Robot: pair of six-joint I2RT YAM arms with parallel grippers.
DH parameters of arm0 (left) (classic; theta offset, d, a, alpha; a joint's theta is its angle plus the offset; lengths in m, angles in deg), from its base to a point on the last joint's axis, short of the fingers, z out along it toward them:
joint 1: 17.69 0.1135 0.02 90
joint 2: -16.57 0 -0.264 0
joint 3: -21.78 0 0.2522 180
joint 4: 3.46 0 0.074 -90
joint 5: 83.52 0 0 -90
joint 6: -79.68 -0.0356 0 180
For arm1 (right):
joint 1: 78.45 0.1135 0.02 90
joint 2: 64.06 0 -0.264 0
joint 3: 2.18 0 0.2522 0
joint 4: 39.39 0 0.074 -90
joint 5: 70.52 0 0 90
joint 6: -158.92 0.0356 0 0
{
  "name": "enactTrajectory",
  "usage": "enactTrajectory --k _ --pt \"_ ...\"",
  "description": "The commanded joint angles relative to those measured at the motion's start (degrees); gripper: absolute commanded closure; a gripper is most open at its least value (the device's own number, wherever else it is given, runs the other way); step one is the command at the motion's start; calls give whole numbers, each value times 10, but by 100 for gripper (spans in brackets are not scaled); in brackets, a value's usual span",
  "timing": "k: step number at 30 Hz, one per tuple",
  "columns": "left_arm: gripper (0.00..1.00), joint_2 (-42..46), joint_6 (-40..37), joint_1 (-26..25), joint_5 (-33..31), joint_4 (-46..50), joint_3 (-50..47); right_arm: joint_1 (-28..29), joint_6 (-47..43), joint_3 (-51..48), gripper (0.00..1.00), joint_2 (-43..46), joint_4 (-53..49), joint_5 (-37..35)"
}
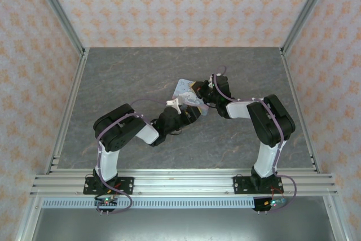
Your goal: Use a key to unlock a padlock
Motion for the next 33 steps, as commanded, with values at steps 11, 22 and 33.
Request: enactTrajectory --k 11,22,33 --pt "45 -18 25 -4 -68 37 3 -1 -11 -22 100 -19 -28 0" --pt "61 -37 31 -4 -81 50 7 0 -11 -23 100 -19 -28 0" --pt "70 -52 28 -4 -89 80 13 -1 -10 -24 100 -19 -26 0"
